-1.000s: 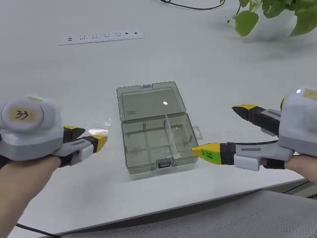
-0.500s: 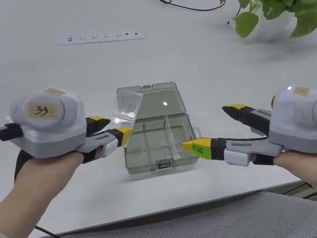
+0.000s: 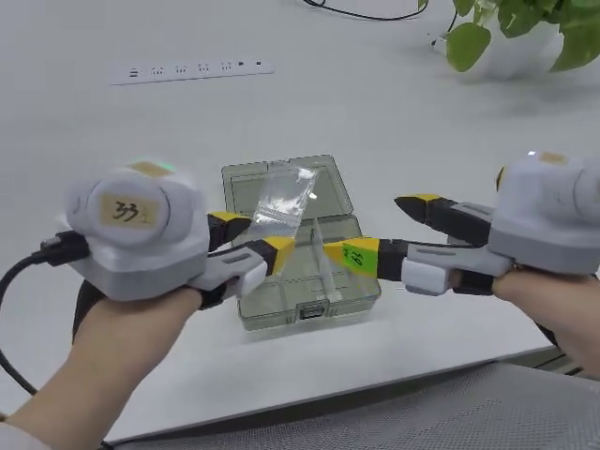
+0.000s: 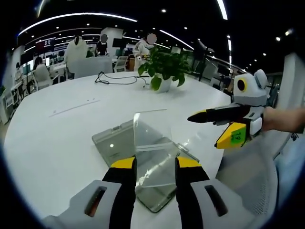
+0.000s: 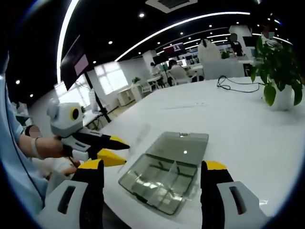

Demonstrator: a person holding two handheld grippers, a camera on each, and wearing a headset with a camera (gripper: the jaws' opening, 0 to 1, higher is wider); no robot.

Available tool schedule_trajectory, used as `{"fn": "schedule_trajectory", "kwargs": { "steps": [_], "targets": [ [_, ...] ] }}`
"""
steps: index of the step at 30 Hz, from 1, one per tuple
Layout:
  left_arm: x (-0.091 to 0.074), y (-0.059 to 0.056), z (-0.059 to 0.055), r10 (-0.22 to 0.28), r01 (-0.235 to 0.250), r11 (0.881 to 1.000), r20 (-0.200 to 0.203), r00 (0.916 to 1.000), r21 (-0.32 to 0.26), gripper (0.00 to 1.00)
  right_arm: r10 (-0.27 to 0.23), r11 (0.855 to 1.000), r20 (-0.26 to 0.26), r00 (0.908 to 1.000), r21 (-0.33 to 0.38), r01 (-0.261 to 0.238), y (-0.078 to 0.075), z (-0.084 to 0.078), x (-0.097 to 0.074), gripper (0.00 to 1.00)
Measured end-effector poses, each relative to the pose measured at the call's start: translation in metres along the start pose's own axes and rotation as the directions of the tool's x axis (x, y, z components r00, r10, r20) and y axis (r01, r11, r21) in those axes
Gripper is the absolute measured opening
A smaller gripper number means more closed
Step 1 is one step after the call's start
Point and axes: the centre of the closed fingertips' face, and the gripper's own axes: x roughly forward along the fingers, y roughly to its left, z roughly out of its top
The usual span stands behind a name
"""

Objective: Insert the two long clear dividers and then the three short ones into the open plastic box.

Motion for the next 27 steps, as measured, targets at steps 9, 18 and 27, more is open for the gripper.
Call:
{"fn": "schedule_trajectory", "kwargs": {
  "steps": [9, 18, 27],
  "targets": [
    [0.0, -0.006, 0.004, -0.009, 0.009, 1.0, 0.015, 0.9998, 0.024, 0.3, 0.032, 0.991, 0.023, 0.9992, 0.128, -0.035, 0.006, 0.005, 0.012, 0.71],
    [0.0, -0.013, 0.007, -0.019, 0.018, 0.999, 0.031, 0.9993, 0.047, 0.3, 0.101, 0.949, 0.043, 0.994, 0.296, -0.109, 0.016, 0.008, 0.023, 0.38],
    [0.0, -0.02, 0.007, -0.033, 0.031, 0.998, 0.037, 0.9988, 0.061, 0.3, 0.102, 0.916, 0.066, 0.9926, 0.383, -0.12, 0.023, 0.008, 0.028, 0.19]
  ]
}}
